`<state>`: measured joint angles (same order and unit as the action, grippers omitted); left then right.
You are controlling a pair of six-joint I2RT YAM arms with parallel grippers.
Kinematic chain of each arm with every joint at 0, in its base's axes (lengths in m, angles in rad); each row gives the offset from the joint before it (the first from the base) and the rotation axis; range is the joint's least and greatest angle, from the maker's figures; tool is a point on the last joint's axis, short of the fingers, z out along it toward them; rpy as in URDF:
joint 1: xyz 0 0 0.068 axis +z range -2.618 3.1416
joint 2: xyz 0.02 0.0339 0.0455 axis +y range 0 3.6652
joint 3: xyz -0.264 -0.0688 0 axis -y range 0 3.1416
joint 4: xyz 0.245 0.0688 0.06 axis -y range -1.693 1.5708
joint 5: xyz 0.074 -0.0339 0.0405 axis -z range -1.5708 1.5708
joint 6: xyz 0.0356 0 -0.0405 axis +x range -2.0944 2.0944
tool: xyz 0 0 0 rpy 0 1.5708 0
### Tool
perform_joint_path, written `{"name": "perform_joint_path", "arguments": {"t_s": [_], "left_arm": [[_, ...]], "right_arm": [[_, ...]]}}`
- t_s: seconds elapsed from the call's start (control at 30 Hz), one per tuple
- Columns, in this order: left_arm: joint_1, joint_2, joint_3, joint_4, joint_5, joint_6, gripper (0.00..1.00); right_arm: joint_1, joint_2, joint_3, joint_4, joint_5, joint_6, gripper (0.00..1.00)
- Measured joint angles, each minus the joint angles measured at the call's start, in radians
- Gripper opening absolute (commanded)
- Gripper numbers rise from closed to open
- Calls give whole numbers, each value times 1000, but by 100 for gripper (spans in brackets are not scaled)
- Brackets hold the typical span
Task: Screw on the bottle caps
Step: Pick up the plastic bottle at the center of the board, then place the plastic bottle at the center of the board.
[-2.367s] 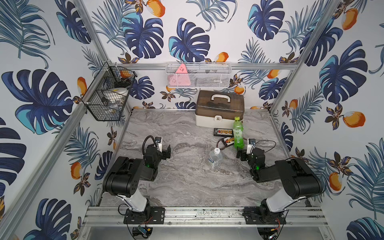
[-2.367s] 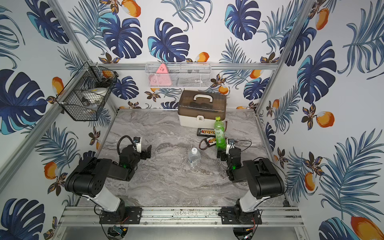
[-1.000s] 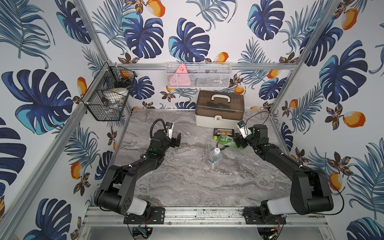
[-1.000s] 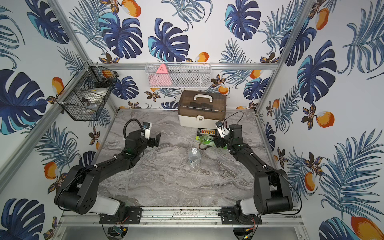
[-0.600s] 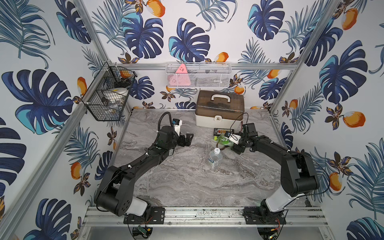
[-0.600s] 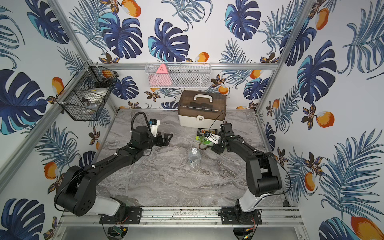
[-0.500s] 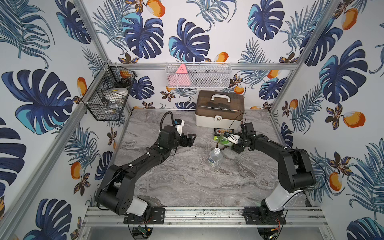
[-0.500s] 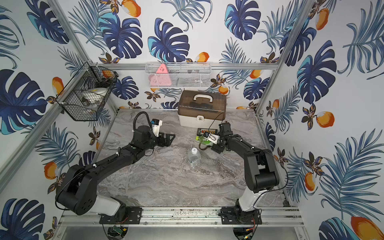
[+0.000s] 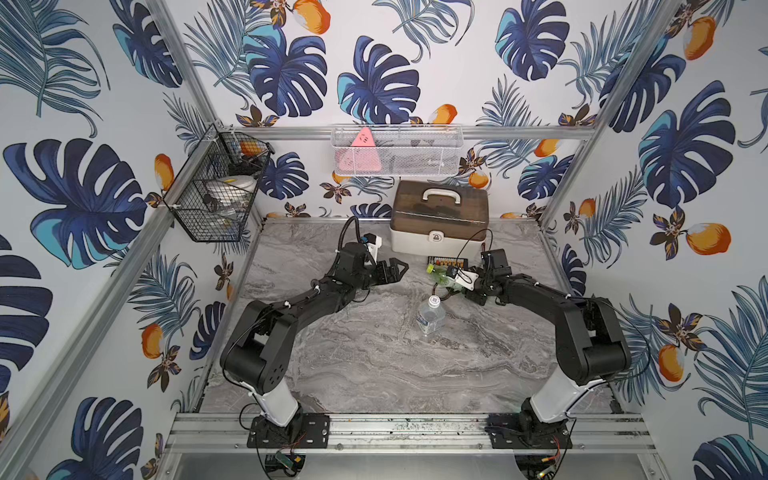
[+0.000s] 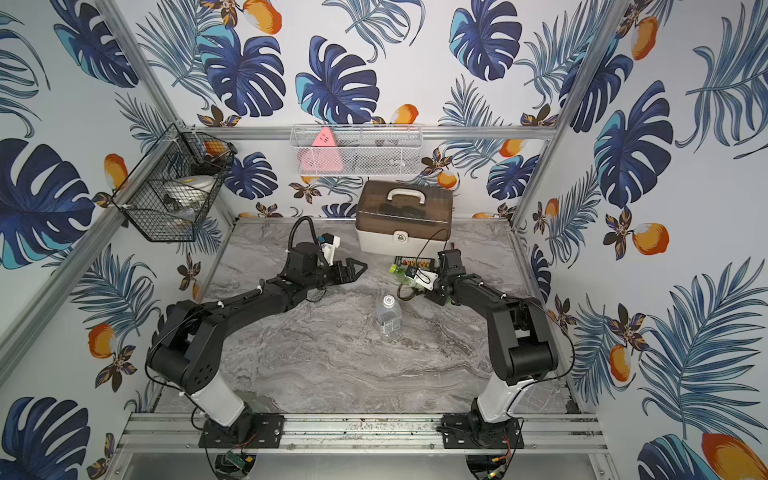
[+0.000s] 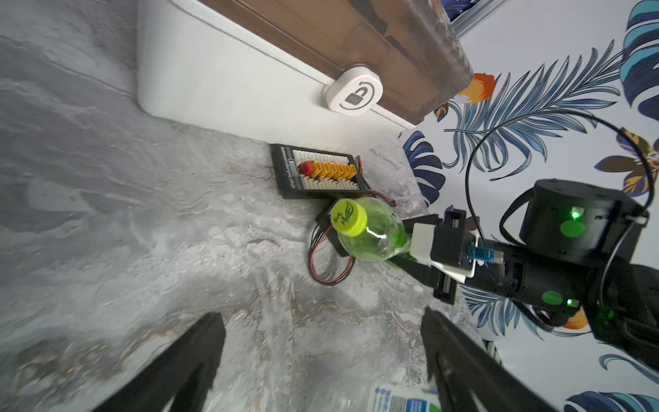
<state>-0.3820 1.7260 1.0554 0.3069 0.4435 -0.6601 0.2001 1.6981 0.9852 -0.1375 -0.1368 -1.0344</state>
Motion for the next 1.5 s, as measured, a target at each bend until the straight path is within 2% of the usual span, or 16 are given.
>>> {"name": "perform_joint_path", "arguments": {"t_s": [0.2, 0.3, 0.57, 0.7, 0.77, 0.9, 1.0, 1.1, 1.27, 1.3, 1.37, 1.5], "left_arm": [[-14, 93, 115, 31, 58, -98, 87], [-41, 111, 177, 34, 66, -100, 78], [-95, 156, 282, 59, 55, -98, 67], [-117, 159, 298, 58, 42, -74, 51], [-125, 165, 310, 58, 33, -70, 46], [-143, 162, 322, 48, -14, -16, 28], [-148, 138, 322, 13, -36, 9, 16], [-149, 94, 337, -52, -69, 84, 7], [-154, 0, 385, -195, -190, 303, 5], [-154, -22, 391, -220, -221, 356, 5], [-153, -53, 395, -268, -273, 447, 5], [-153, -83, 378, -379, -362, 586, 5]], "right_arm": [[-6, -106, -53, 68, -100, 57, 39], [-6, -135, -62, 117, -163, 98, 39], [-3, -155, -86, 220, -288, 211, 39], [1, -161, -96, 249, -324, 241, 39], [2, -161, -101, 249, -332, 255, 39], [9, -161, -111, 255, -330, 279, 40], [14, -161, -116, 270, -340, 288, 52], [18, -161, -122, 324, -367, 306, 65], [8, -196, -207, 464, -373, 457, 87], [1, -206, -225, 497, -373, 499, 94], [-16, -225, -256, 567, -371, 588, 100], [-47, -272, -353, 711, -257, 758, 100]]}}
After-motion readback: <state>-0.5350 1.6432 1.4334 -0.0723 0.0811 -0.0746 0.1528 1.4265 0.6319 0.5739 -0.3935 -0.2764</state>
